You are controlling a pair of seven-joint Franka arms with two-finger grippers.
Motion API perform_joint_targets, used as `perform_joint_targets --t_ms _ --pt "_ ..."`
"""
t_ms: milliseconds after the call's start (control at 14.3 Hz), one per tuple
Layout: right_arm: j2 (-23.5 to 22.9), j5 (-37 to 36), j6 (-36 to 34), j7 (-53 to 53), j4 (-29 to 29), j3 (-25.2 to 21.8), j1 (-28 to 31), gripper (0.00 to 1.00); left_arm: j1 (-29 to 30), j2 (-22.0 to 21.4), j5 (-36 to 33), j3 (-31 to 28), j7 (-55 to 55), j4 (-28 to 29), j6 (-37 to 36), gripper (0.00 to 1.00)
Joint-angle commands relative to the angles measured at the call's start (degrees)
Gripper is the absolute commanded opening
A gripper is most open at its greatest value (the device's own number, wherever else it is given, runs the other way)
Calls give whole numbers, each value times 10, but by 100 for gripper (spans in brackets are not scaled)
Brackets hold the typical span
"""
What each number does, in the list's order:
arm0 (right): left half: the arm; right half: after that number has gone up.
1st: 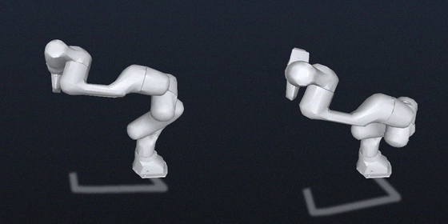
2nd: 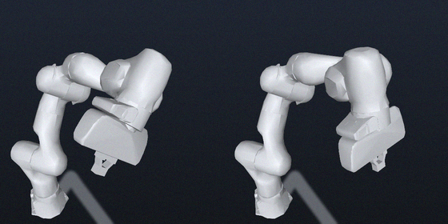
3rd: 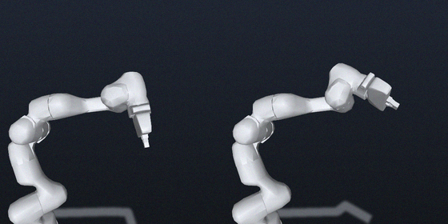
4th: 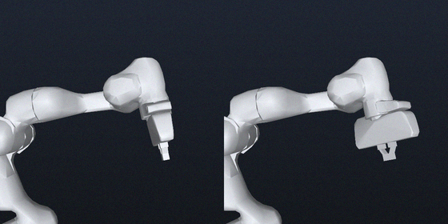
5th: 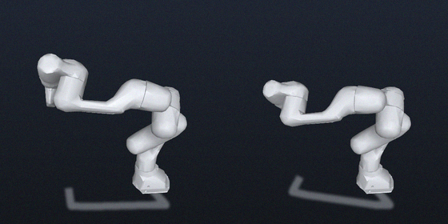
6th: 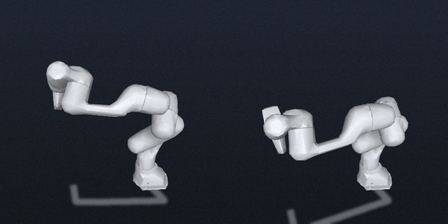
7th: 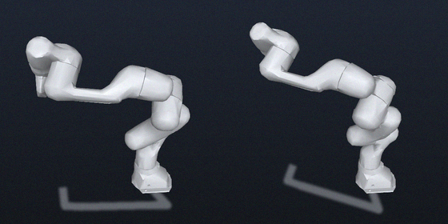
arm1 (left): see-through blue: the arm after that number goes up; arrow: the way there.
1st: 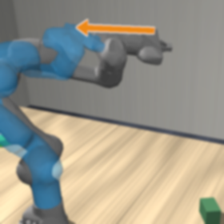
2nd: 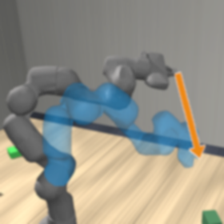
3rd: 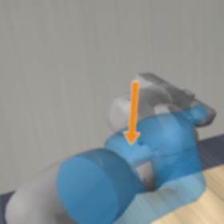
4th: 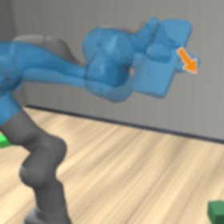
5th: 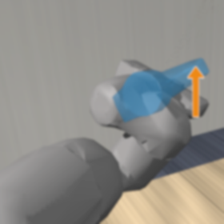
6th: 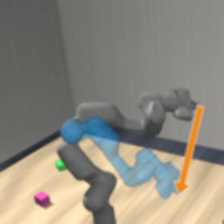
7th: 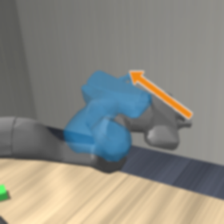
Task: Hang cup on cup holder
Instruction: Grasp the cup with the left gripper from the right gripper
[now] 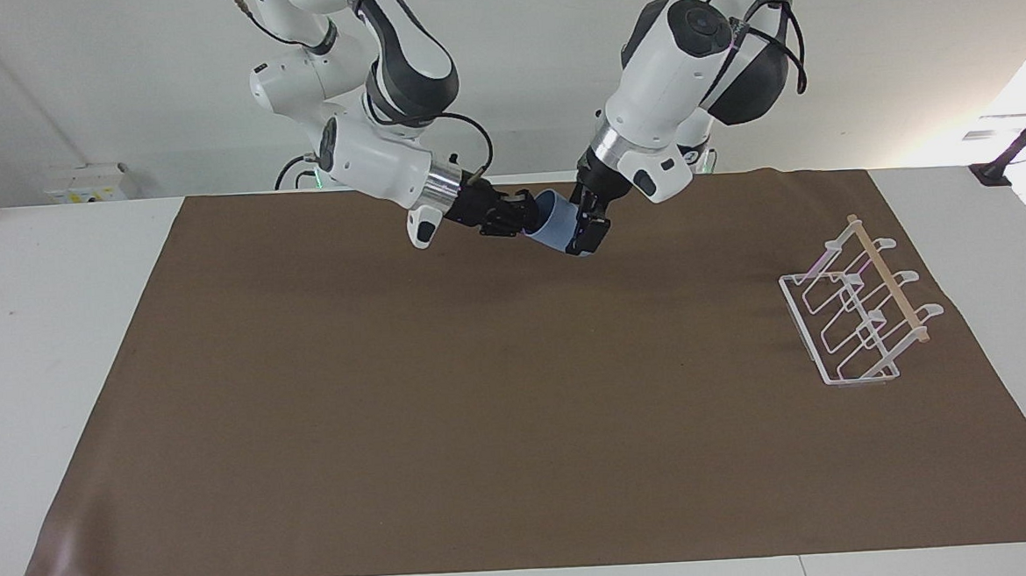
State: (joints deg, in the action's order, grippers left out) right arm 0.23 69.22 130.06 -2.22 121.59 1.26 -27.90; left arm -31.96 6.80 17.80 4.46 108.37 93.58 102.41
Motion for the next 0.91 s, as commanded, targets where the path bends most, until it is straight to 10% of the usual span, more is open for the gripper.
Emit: perform_joint_targets --t_ms 0,349,419,489,559,839 --pt "13 13 6 -8 1 2 -5 0 -20 -5 14 -6 14 22 -5 100" --pt "13 13 5 -8 1 2 -5 0 -20 -6 14 -6 12 27 -15 99" --pt "13 13 6 -8 1 2 -5 0 -20 -6 14 -6 11 30 -15 83" --pt "13 14 6 -8 1 2 -5 0 -21 -8 13 -6 4 31 -20 17" --pt "13 14 6 -9 1 2 -5 0 -27 -9 14 -7 -10 36 -13 0" --pt "13 13 10 -9 0 2 -5 0 -30 -9 14 -7 -10 35 -12 0"
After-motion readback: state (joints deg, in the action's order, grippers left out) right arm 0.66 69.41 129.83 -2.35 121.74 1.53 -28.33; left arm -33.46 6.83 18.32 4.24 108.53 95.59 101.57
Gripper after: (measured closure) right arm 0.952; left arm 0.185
